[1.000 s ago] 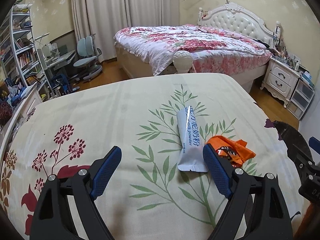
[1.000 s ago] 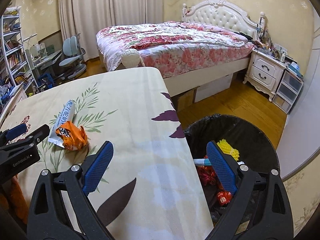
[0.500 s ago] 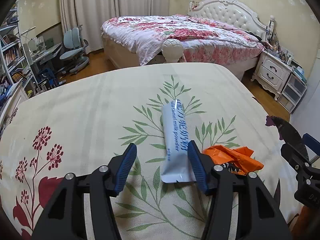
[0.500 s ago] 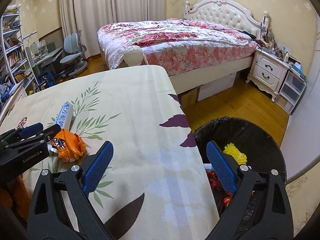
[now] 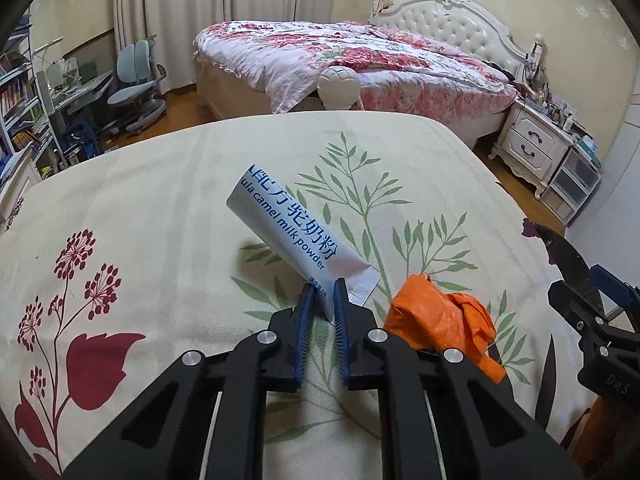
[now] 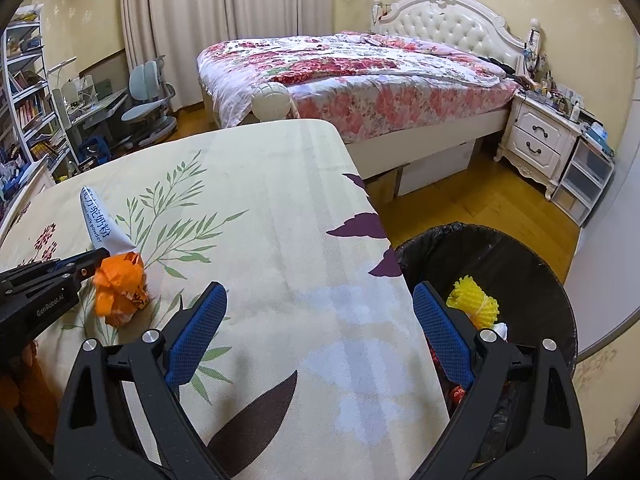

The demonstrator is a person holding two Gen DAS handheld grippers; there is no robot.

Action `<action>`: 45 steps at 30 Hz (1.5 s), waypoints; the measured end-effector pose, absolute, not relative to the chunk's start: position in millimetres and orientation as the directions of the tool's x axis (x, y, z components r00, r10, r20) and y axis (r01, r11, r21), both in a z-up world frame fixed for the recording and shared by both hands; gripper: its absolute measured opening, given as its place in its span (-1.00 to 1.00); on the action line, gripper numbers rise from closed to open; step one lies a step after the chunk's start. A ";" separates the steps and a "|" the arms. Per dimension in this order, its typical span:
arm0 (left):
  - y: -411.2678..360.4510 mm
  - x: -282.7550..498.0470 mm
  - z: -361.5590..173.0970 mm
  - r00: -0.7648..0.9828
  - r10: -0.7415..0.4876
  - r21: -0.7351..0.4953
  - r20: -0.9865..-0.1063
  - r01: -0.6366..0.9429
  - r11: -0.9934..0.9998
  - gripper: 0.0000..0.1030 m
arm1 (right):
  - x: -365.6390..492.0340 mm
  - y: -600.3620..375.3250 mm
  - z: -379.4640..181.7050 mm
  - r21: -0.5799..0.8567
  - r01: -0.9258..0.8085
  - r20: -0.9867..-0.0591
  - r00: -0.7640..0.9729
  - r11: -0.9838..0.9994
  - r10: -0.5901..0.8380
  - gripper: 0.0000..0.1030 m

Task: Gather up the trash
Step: 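Grasp the white milk-powder packet with the left tool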

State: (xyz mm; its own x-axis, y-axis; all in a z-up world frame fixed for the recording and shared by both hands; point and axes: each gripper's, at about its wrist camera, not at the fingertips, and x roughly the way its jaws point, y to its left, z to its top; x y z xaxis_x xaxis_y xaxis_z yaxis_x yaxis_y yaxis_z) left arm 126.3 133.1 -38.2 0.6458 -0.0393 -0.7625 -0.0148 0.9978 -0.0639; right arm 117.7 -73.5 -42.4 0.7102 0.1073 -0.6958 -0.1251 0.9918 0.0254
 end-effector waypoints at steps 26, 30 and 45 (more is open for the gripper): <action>194.1 67.8 -39.4 0.625 -0.030 -0.093 -0.780 -0.068 0.993 -0.76 | 93.7 -17.4 -26.6 0.031 -0.262 -0.672 0.709 0.965 0.214 0.79; 199.9 62.2 -41.2 0.623 -0.030 -0.094 -0.782 -0.071 0.993 -0.74 | 90.3 -2.9 -23.4 0.027 -0.294 -0.668 0.706 0.955 0.237 0.79; 207.4 78.9 -36.0 0.620 0.014 -0.147 -0.784 -0.207 0.967 0.48 | 90.0 -9.3 -26.9 0.029 -0.276 -0.671 0.707 0.961 0.224 0.79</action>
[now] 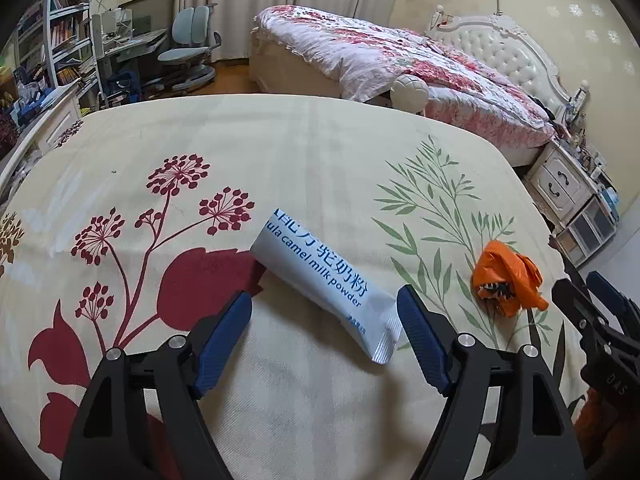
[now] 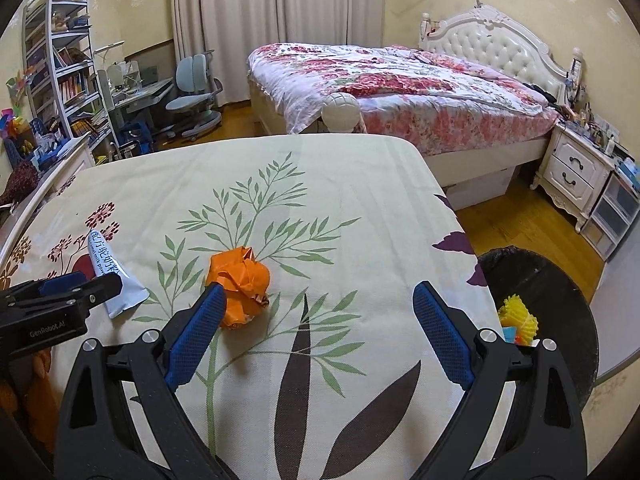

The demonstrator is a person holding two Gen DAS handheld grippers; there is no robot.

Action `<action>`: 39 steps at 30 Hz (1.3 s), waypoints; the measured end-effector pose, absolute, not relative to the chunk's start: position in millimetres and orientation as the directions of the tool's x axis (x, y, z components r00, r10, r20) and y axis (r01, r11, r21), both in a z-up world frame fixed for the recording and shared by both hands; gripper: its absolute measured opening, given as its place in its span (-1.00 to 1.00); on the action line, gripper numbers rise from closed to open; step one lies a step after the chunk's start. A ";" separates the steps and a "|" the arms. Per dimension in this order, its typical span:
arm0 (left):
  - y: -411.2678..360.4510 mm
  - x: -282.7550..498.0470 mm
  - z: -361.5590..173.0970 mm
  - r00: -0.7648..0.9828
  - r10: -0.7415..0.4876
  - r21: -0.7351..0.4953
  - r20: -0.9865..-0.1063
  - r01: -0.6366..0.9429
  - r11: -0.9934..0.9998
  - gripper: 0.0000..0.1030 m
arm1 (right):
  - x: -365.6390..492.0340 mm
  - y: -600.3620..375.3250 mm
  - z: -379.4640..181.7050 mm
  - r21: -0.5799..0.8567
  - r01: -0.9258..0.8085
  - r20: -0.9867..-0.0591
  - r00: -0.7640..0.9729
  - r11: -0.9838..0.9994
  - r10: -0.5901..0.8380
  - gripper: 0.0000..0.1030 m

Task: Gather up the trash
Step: 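Grasp the white milk-powder packet with the left tool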

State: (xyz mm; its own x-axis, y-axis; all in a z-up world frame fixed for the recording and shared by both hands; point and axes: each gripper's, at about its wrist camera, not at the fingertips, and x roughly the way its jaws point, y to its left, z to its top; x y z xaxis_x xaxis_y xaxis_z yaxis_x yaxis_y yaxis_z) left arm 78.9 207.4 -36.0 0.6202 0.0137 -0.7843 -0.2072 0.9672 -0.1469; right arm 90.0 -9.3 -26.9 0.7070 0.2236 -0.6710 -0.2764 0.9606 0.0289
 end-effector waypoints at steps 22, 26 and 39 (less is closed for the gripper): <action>207.4 71.1 -42.7 0.601 0.066 -0.041 -0.796 -0.163 0.986 -0.02 | 91.0 -13.3 -38.8 0.055 -0.288 -0.685 0.685 0.956 0.246 0.79; 214.0 62.7 -42.2 0.605 0.038 -0.070 -0.796 -0.154 0.986 -0.05 | 88.7 -11.6 -38.2 0.052 -0.293 -0.684 0.686 0.955 0.248 0.79; 222.4 79.6 -44.4 0.610 0.104 -0.033 -0.786 -0.209 0.977 -0.25 | 86.7 -9.1 -35.3 0.043 -0.298 -0.681 0.690 0.954 0.246 0.79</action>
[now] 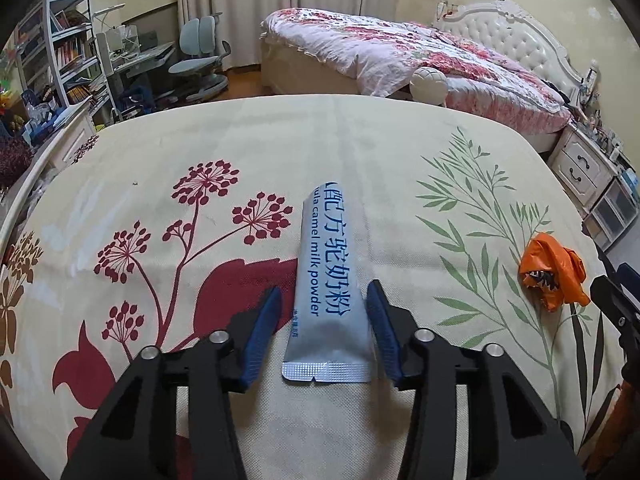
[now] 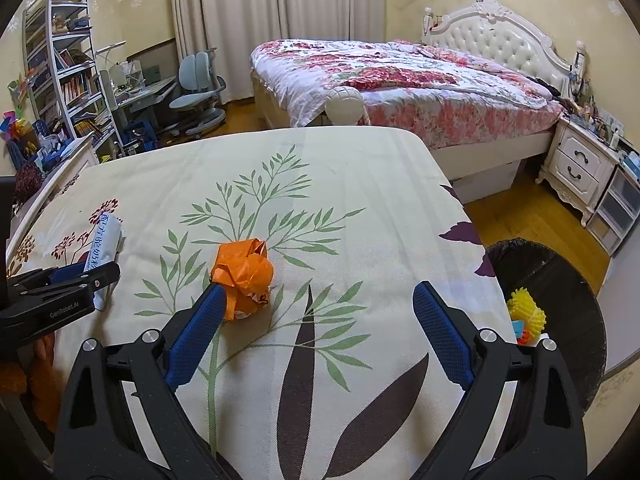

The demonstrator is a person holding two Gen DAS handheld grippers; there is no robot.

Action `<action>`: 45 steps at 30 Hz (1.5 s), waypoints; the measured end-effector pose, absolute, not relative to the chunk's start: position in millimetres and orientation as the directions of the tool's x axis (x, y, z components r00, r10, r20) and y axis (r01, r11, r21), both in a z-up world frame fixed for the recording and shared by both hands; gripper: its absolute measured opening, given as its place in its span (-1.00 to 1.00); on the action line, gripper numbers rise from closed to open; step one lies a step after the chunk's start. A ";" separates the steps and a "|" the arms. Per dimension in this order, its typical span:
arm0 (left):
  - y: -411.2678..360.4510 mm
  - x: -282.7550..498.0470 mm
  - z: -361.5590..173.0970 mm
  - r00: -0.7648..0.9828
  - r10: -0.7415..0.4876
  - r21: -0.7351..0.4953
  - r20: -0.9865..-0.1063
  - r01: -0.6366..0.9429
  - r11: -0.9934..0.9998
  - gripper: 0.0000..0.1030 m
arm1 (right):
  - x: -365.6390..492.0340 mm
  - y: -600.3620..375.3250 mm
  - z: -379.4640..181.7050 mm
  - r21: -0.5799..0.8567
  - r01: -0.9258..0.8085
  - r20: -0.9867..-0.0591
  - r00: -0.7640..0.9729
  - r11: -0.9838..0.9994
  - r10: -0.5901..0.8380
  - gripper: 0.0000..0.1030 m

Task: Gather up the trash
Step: 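Grasp the white milk-powder packet with the left tool, then grasp the orange plastic bag with the right tool while the left tool holds the packet, then carry the packet and orange bag over the bin and open both tools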

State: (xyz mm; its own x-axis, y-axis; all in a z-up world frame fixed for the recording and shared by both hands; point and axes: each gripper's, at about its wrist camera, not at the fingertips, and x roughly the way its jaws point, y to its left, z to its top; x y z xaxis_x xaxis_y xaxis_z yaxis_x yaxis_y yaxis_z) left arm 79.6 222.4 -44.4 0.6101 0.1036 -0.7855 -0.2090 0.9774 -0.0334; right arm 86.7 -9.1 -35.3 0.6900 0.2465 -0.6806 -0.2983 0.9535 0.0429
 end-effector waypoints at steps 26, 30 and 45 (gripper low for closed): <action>213.5 62.0 -38.5 0.648 0.107 -0.035 -0.754 -0.202 0.979 -0.39 | 98.2 37.0 -53.9 0.041 -0.403 -0.746 0.596 0.914 0.296 -0.27; 202.9 56.7 -34.0 0.662 0.098 -0.038 -0.743 -0.187 0.982 -0.39 | 89.0 26.9 -47.1 0.041 -0.393 -0.730 0.616 0.918 0.296 -0.27; 107.9 51.7 -9.9 0.732 -0.012 -0.050 -0.681 -0.029 0.998 -0.39 | 56.3 -68.6 -20.0 0.051 -0.261 -0.666 0.710 0.964 0.228 -0.27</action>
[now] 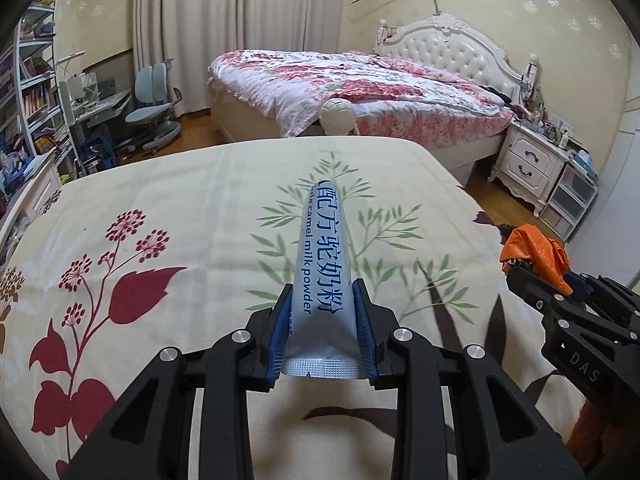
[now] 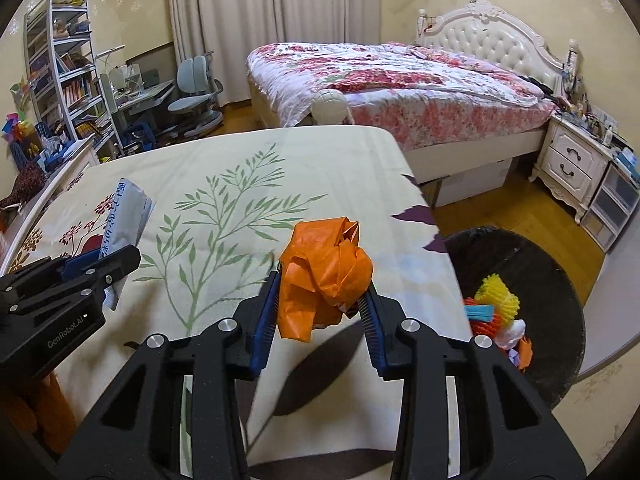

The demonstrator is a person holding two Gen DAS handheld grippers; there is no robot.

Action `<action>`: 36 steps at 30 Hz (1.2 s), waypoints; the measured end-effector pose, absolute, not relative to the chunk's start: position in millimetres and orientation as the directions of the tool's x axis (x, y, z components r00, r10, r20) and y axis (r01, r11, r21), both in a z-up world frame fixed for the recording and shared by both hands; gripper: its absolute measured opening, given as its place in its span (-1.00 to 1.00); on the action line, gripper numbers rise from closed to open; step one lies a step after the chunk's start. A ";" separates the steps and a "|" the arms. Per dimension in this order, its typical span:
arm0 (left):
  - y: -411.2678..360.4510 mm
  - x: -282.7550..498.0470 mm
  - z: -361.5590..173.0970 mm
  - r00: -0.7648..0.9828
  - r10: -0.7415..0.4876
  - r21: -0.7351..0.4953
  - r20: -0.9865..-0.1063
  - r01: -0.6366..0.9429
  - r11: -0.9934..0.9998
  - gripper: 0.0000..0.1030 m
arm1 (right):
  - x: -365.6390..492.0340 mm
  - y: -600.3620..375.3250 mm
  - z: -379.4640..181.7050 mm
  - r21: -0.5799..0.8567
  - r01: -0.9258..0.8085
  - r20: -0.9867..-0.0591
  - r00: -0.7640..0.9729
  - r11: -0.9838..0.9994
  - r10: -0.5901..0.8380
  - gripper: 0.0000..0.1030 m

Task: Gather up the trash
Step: 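Carry the packet and orange bag over the bin and open both tools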

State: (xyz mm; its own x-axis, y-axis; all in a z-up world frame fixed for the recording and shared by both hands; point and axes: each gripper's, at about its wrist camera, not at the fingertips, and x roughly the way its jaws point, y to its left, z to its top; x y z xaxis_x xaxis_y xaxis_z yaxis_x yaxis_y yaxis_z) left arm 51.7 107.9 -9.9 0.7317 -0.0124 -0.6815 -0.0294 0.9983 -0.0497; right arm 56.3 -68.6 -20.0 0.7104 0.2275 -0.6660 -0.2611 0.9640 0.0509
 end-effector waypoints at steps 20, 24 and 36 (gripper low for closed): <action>-42.9 94.5 -1.4 0.754 -0.235 -0.067 -0.614 0.246 0.967 -0.39 | 72.2 -207.6 -22.4 0.041 0.018 -0.633 0.774 0.999 0.011 -0.27; -59.8 108.8 -6.0 0.752 -0.244 -0.060 -0.612 0.263 0.963 -0.39 | 82.2 -219.6 -29.5 0.039 0.037 -0.636 0.771 0.999 -0.004 -0.27; -95.3 141.2 -27.6 0.724 -0.242 -0.026 -0.645 0.296 0.955 -0.38 | 99.9 -245.1 -43.5 0.069 0.094 -0.650 0.760 0.993 -0.026 -0.26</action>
State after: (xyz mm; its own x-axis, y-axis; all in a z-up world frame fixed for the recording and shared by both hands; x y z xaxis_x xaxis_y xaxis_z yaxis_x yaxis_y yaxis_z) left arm 141.2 -95.3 -27.6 0.7245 -0.2425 -0.6452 0.2962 0.9548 -0.0263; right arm 99.9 -245.1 -43.5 0.7599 -0.0264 -0.6495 0.0937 0.9932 0.0693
